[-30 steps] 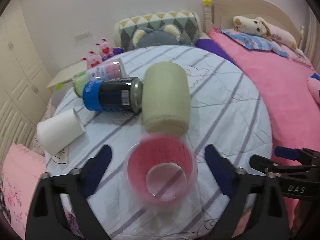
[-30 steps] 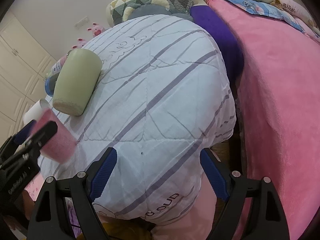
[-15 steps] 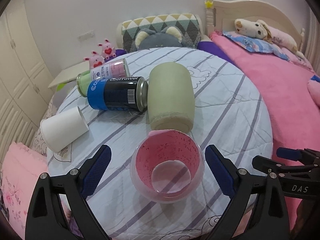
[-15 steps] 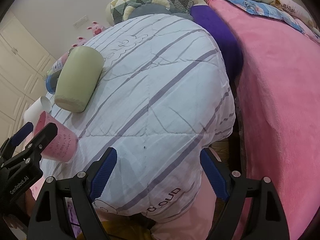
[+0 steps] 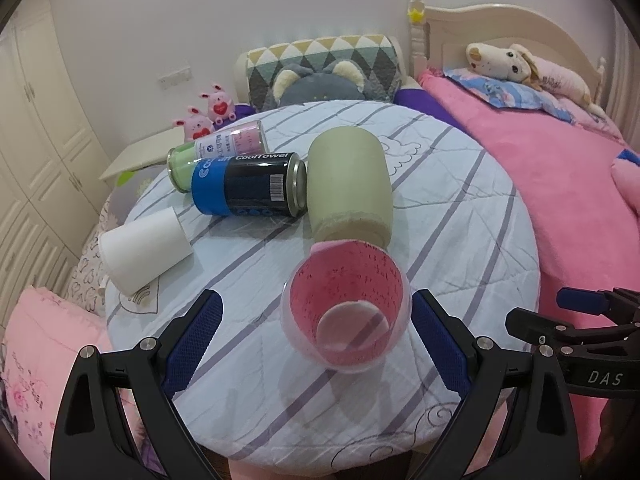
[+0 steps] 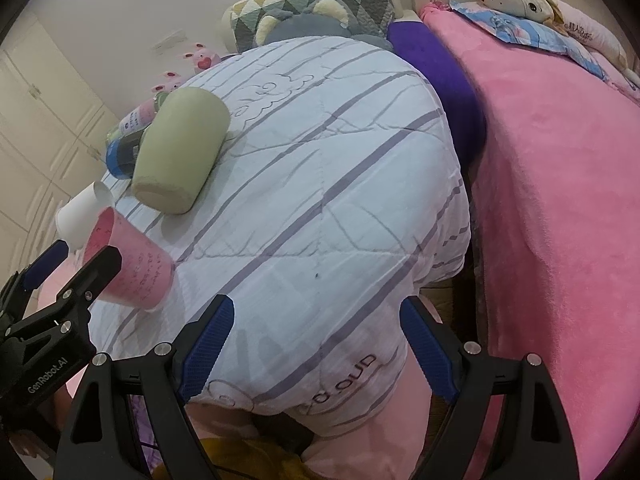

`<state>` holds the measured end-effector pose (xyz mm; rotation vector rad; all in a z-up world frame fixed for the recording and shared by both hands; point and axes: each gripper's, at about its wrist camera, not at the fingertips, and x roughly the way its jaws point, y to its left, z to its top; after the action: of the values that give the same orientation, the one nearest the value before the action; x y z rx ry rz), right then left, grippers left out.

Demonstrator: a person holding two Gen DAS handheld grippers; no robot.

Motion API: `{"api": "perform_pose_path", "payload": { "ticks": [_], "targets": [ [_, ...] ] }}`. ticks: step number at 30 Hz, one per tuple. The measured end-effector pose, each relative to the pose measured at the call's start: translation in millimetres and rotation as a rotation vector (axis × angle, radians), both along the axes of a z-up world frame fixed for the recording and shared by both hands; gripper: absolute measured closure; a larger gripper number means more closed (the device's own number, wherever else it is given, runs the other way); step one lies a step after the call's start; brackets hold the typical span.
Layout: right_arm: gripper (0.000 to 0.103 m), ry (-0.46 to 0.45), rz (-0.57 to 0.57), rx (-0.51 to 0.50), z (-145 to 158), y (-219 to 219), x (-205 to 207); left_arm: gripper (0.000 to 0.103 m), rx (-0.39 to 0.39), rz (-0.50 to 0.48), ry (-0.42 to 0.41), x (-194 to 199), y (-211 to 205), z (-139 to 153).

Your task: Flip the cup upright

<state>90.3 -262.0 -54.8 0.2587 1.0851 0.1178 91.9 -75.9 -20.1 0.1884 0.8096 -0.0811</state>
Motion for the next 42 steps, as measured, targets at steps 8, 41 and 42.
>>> {"api": "perform_pose_path", "payload": {
  "ticks": [8, 41, 42],
  "targets": [
    [0.017, -0.014, 0.021, -0.029, 9.3, 17.1, -18.1, 0.007, -0.026, -0.002, -0.030, -18.7, 14.0, 8.0],
    [0.017, -0.493, -0.003, -0.179, 48.4, 66.1, -103.5, 0.002, -0.109, 0.002, -0.277, -103.0, 51.1, 2.4],
    [0.017, -0.517, -0.007, -0.183, 47.7, 66.0, -104.0, 0.002, -0.114, 0.002, -0.289, -104.5, 51.0, 2.0]
  ]
}}
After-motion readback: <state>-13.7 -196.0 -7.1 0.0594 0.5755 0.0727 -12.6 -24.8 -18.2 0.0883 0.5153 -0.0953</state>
